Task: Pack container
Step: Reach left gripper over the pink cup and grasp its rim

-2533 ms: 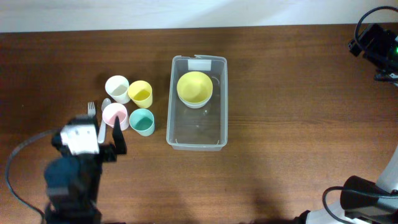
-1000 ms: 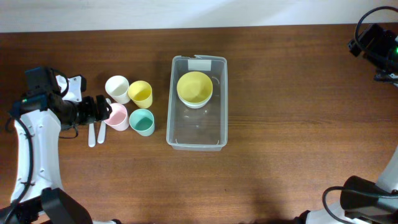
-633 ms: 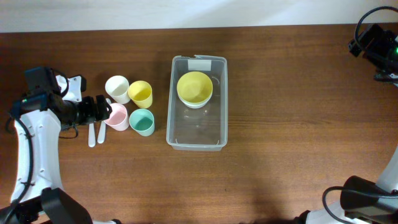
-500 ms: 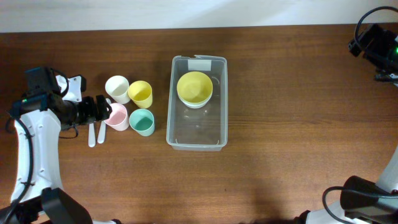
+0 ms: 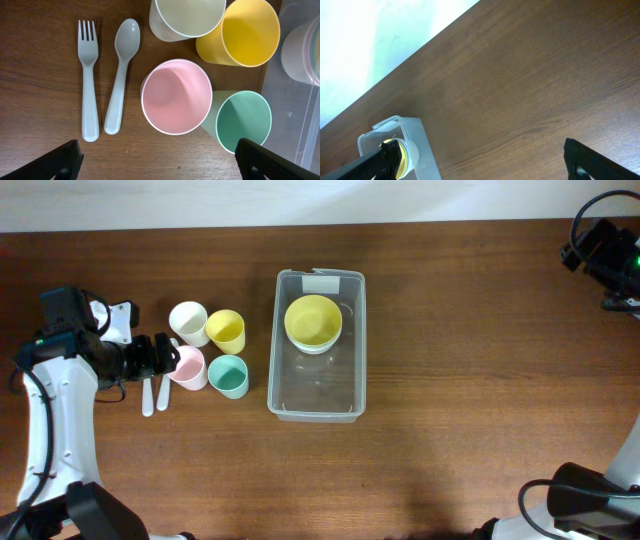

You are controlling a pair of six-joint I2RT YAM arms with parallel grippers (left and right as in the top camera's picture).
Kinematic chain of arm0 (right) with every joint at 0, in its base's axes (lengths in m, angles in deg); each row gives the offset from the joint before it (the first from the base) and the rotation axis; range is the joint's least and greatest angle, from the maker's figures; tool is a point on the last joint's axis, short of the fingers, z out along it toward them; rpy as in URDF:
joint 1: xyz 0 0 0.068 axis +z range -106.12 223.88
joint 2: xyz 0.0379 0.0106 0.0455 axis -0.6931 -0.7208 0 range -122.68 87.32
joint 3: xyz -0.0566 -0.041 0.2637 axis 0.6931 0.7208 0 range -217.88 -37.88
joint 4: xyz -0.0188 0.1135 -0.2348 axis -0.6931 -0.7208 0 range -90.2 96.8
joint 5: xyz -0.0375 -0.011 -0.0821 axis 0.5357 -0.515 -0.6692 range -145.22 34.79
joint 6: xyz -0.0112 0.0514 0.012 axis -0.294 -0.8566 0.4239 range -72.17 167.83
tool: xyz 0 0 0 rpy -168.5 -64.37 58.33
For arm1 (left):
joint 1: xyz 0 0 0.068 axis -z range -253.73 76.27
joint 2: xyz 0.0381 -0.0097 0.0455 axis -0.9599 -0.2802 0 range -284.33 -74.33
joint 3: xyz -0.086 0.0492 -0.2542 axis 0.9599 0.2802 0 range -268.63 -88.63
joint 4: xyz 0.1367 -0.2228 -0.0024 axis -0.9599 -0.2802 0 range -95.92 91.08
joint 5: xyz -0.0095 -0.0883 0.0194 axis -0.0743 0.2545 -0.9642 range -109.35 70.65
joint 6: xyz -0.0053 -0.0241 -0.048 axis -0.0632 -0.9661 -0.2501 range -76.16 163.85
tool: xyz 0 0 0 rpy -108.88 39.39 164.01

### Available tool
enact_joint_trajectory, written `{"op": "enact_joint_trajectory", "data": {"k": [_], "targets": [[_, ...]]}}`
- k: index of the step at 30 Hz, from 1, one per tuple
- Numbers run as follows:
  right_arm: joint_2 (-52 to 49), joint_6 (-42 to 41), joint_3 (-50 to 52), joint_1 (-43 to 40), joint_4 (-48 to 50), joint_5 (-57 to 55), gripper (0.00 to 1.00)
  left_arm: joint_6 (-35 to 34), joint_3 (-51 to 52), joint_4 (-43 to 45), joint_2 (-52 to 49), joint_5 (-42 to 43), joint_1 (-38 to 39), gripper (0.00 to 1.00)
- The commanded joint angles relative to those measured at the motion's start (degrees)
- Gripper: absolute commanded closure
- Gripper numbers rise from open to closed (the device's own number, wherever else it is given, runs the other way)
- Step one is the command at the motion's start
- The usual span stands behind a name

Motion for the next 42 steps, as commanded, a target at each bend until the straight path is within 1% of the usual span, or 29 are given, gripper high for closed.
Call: {"op": "enact_joint_trajectory", "data": {"k": [1,4,7,9,14,16,21,22,25,27,29,30,32,34,40,42], "targets": [[-0.2,-0.46,0.04,-0.15,0.15,-0.28,0.01,2.75,-1.18,-0.33,0.13,-0.7,0.83,0.0],[-0.2,-0.44,0.04,-0.15,0.15,-0.28,0.01,5.27,-1.18,-1.49,0.13,-1.29,4.35,0.0],[-0.2,-0.46,0.04,-0.15,0.17,-0.28,0.01,3.69,-1.18,-1.53,0.02,-10.95,10.23,0.0],[-0.2,-0.46,0.04,-0.15,0.15,-0.28,0.01,3.23,-1.18,-1.57,-0.22,-11.47,11.89,0.0],[-0.2,-0.46,0.04,-0.15,0.15,-0.28,0.01,0.66,-1.18,-0.87,-1.55,-13.27,10.97,0.0],[-0.2,-0.46,0.04,-0.15,0.15,-0.28,0.01,0.0,-1.18,0.59,-3.1,-13.92,10.36,0.03],[-0.2,-0.46,0.04,-0.15,0.15,-0.28,0.01,-0.61,-1.18,2.93,-8.52,-13.9,9.7,0.06],[-0.2,-0.46,0.04,-0.15,0.15,-0.28,0.02,-0.66,-1.18,3.41,-9.75,-14.32,9.68,0.08],[-0.2,-0.46,0.04,-0.15,0.15,-0.28,0.01,-1.62,-1.18,5.44,-12.15,-15.78,9.68,0.1],[-0.2,-0.46,0.04,-0.15,0.15,-0.28,0.01,-3.13,-1.18,6.01,-12.85,-16.98,9.68,0.11],[-0.2,-0.46,0.04,-0.15,0.15,-0.28,0.01,-3.23,-1.18,6.19,-12.9,-17.18,9.68,0.11],[-0.2,-0.46,0.04,-0.15,0.15,-0.28,0.01,-3.23,-1.18,6.25,-12.9,-17.49,9.68,0.17],[-0.2,-0.46,0.04,-0.15,0.17,-0.28,0.01,-3.23,-1.18,6.54,-13.05,-17.9,9.16,0.26],[-0.2,-0.46,0.04,-0.15,0.15,-0.28,0.01,-3.23,-1.18,6.84,-13.31,-17.9,8.44,0.28],[-0.2,-0.46,0.04,-0.15,0.15,-0.28,0.01,-3.19,-1.18,7.78,-15.39,-16.55,6.01,0.37],[-0.2,-0.44,0.04,-0.15,0.15,-0.28,0.01,-3.17,-1.18,8.22,-16.04,-16.09,5.95,0.37]]}}
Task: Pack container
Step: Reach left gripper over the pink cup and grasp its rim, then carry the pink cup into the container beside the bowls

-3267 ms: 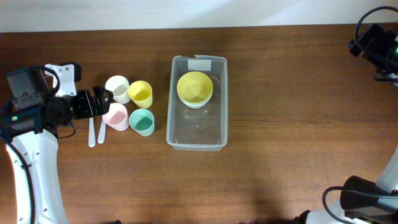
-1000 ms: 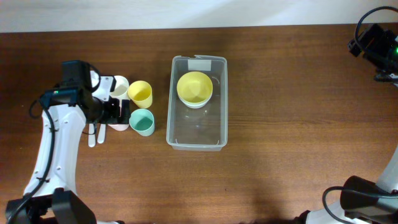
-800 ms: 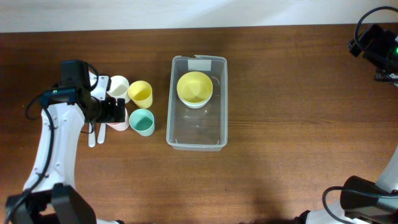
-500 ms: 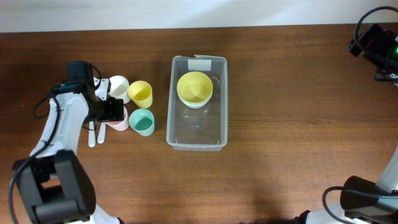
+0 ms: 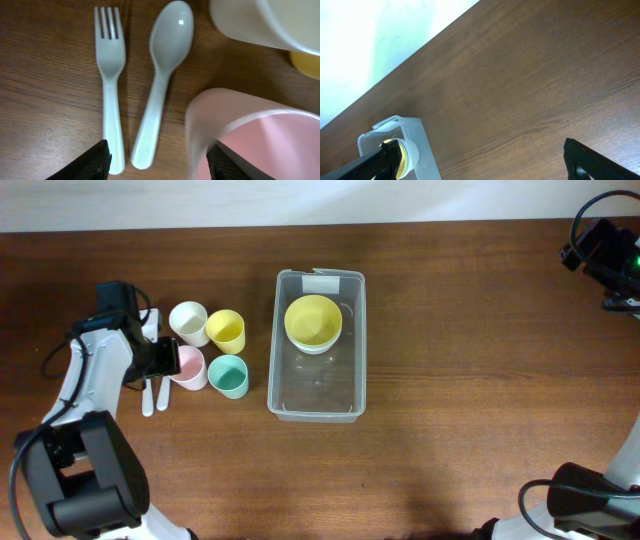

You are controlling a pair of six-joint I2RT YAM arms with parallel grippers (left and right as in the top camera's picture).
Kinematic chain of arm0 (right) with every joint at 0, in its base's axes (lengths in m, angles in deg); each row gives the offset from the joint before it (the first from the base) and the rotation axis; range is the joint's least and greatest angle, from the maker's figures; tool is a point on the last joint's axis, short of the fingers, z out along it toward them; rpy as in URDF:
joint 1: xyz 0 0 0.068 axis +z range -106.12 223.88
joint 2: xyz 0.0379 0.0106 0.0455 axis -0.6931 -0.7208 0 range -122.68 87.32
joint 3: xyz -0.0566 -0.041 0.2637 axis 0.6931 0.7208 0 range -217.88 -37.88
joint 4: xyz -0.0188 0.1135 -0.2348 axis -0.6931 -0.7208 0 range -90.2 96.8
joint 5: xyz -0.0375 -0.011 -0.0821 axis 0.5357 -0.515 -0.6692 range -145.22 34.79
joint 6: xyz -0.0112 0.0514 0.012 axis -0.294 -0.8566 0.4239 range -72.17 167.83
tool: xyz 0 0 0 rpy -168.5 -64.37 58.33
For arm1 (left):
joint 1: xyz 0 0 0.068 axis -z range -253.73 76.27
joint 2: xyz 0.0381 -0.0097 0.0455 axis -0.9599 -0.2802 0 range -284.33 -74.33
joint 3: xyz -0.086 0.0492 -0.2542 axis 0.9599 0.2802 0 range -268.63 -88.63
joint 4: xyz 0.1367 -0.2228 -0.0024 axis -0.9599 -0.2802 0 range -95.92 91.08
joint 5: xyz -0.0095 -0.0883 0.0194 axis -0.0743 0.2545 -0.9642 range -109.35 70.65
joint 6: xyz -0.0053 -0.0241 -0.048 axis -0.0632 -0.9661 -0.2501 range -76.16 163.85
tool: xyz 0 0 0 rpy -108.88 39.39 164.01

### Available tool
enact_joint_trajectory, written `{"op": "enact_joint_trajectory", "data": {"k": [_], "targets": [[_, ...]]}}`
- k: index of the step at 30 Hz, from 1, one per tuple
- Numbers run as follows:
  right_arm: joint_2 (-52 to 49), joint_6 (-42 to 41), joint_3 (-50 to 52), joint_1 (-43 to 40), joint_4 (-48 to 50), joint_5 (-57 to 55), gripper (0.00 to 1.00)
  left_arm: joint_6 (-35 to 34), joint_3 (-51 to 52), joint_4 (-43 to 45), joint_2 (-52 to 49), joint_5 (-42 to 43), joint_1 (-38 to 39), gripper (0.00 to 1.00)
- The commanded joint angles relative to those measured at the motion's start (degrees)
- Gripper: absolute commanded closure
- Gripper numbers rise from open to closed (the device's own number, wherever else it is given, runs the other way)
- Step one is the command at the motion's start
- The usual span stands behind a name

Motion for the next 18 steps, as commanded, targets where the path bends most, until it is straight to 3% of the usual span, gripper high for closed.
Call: {"op": "enact_joint_trajectory", "data": {"k": [1,3,5,8,10,18], "targets": [[-0.2,-0.48,0.04,-0.15,0.15,-0.28,0.01,-0.13,-1.03,0.74,-2.36,1.22,-0.35,0.36],[-0.2,-0.48,0.04,-0.15,0.15,-0.28,0.01,-0.13,-1.03,0.9,-3.37,2.21,-0.33,0.39],[-0.2,-0.48,0.04,-0.15,0.15,-0.28,0.01,-0.15,-1.05,0.92,-3.52,2.21,-0.33,0.62],[-0.2,-0.48,0.04,-0.15,0.15,-0.28,0.01,-0.15,-2.54,-0.55,-3.37,2.21,-0.33,0.88],[-0.2,-0.48,0.04,-0.15,0.17,-0.28,0.01,-0.17,-5.4,-3.89,-3.15,2.21,-0.35,0.98],[-0.2,-0.48,0.04,-0.15,0.15,-0.28,0.01,-0.17,-26.45,-21.53,1.9,2.21,0.48,0.98]]}}
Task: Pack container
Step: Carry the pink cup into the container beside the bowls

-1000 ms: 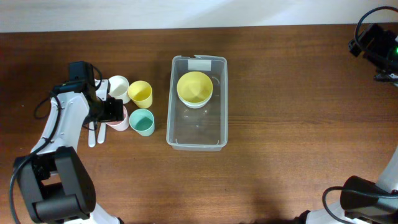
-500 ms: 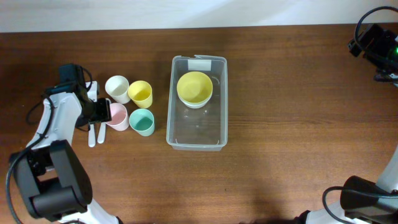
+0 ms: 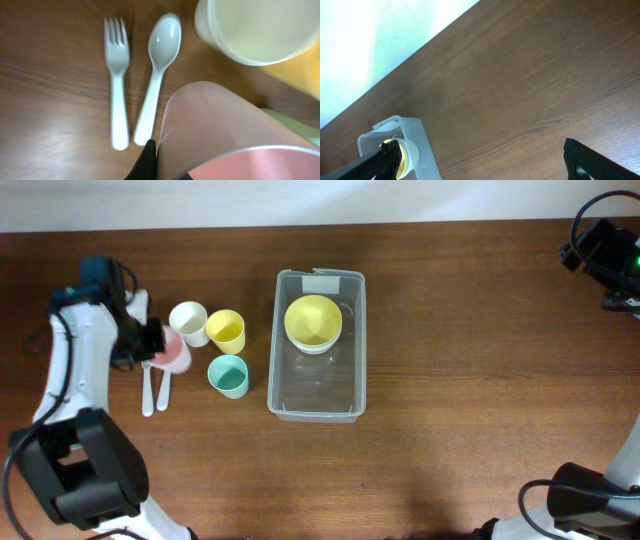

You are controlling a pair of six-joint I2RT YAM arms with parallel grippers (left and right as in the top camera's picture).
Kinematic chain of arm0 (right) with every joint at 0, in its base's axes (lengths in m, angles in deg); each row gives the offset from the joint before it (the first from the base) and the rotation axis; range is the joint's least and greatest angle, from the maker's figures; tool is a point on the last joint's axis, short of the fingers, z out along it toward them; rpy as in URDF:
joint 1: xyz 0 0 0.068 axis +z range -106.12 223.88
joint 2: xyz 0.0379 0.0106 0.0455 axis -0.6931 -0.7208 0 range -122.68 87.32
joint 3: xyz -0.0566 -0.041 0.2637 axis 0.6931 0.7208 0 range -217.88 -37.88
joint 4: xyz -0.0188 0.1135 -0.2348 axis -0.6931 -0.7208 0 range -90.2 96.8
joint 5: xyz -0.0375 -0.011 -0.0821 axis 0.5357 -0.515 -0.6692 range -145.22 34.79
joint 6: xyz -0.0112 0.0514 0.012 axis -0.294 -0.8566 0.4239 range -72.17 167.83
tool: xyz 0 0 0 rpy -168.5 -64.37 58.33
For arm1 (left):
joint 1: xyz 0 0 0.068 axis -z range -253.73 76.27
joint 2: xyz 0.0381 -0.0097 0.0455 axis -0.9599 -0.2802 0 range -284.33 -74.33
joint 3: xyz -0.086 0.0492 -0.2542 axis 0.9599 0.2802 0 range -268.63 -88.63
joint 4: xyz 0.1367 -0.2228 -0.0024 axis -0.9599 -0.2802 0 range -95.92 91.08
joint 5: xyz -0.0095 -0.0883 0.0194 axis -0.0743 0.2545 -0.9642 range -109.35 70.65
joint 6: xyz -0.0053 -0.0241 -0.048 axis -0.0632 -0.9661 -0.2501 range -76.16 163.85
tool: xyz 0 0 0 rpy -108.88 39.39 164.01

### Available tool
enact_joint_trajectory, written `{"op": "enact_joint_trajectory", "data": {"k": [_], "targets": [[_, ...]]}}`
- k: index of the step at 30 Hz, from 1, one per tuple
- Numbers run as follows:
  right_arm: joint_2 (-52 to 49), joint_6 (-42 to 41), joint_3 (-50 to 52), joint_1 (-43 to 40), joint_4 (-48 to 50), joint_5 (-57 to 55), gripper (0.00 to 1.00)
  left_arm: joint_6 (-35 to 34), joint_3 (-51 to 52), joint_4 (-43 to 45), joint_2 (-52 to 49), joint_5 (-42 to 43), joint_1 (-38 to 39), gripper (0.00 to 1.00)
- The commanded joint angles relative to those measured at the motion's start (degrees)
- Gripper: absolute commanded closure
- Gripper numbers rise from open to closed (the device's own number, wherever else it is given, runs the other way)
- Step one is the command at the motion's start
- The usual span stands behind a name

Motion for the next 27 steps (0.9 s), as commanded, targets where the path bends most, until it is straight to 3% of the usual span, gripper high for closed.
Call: {"op": "enact_joint_trajectory", "data": {"k": [1,4,8,14,21,27], "targets": [[-0.2,-0.46,0.04,-0.15,0.17,-0.28,0.01,0.04,-11.39,-5.68,5.35,0.72,1.38,0.99],[-0.2,-0.46,0.04,-0.15,0.17,-0.28,0.01,0.07,-18.73,-9.22,8.61,4.68,5.86,0.98],[-0.2,-0.46,0.04,-0.15,0.17,-0.28,0.01,0.07,-20.79,-7.19,11.41,5.6,18.78,0.98],[-0.2,-0.46,0.04,-0.15,0.17,-0.28,0.01,0.07,-20.63,-4.07,5.09,5.53,34.14,0.98],[-0.2,-0.46,0.04,-0.15,0.17,-0.28,0.01,0.04,-20.61,-5.18,-9.2,4.94,41.33,0.99],[-0.2,-0.46,0.04,-0.15,0.17,-0.28,0.01,0.07,-20.61,-8.04,-16.15,4.04,42.75,0.99]]}}
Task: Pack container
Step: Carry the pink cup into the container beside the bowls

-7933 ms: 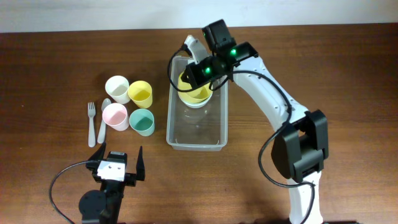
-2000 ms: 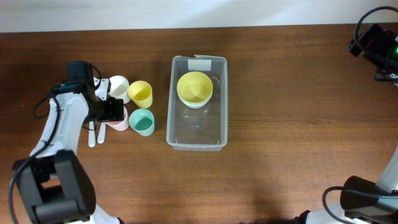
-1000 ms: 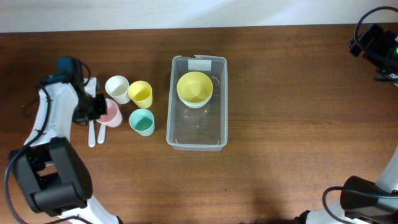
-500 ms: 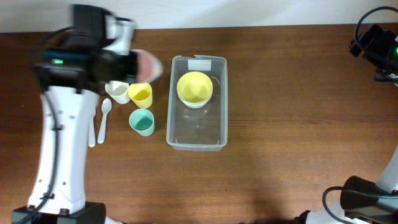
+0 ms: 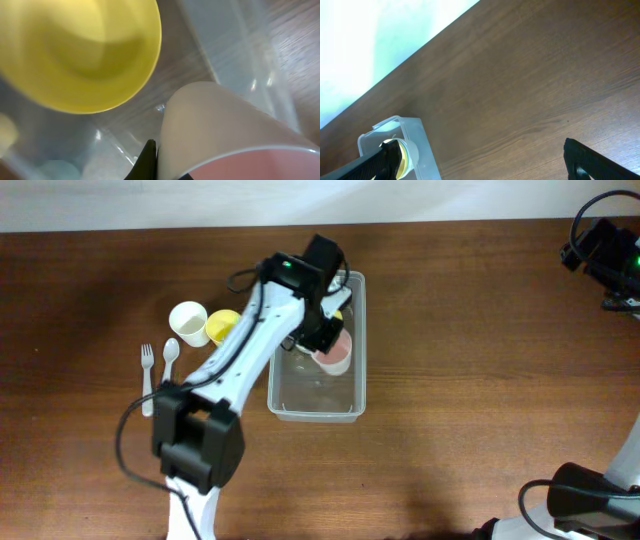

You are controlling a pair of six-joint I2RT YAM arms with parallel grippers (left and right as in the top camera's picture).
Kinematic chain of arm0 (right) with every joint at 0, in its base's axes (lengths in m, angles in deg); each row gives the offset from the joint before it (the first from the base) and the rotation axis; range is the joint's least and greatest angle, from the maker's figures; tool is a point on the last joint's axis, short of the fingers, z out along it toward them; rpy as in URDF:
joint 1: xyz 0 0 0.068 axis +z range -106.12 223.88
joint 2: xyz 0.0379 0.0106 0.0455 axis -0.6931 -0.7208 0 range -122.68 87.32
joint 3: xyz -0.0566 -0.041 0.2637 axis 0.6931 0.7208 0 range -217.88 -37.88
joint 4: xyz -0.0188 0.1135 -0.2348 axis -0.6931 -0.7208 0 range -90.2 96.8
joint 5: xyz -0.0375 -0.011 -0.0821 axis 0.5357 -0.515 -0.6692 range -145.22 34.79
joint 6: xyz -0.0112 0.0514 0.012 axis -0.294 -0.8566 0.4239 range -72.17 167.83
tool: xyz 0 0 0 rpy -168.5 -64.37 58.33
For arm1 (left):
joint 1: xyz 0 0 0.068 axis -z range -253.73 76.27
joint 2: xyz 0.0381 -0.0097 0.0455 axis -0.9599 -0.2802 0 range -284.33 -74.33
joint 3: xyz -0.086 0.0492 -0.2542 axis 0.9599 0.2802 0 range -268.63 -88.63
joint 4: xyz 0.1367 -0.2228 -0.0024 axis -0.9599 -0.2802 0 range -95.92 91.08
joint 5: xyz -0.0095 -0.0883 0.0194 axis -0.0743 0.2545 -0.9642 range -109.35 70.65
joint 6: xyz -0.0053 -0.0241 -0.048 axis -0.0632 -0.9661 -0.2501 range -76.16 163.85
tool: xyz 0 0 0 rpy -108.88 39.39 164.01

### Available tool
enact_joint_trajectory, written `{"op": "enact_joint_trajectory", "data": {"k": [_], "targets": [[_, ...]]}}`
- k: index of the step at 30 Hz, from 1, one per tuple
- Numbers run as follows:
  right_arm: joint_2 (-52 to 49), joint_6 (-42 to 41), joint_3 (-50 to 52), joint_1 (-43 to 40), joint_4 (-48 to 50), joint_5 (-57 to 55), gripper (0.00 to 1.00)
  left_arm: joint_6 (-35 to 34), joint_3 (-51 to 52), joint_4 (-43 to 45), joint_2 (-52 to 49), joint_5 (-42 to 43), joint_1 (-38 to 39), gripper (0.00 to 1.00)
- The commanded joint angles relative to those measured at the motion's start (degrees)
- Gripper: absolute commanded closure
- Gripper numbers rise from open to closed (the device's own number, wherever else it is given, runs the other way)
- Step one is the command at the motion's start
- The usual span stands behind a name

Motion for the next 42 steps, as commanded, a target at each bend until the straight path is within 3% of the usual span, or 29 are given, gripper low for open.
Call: {"op": "enact_joint_trajectory", "data": {"k": [1,12,32,42], "targets": [[-0.2,-0.48,0.04,-0.15,0.17,-0.28,0.01,0.04,0.02,-0.44,-1.73,-0.85,0.52,0.98],[-0.2,-0.48,0.04,-0.15,0.17,-0.28,0.01,0.04,0.04,1.03,-3.37,-1.27,0.68,0.89],[-0.2,-0.48,0.04,-0.15,0.2,-0.28,0.01,-0.17,0.04,5.62,-4.79,-1.27,2.16,0.93],[-0.2,-0.48,0.04,-0.15,0.17,-0.28,0.01,-0.15,-0.26,5.31,-6.64,-2.43,2.67,0.75]]}}
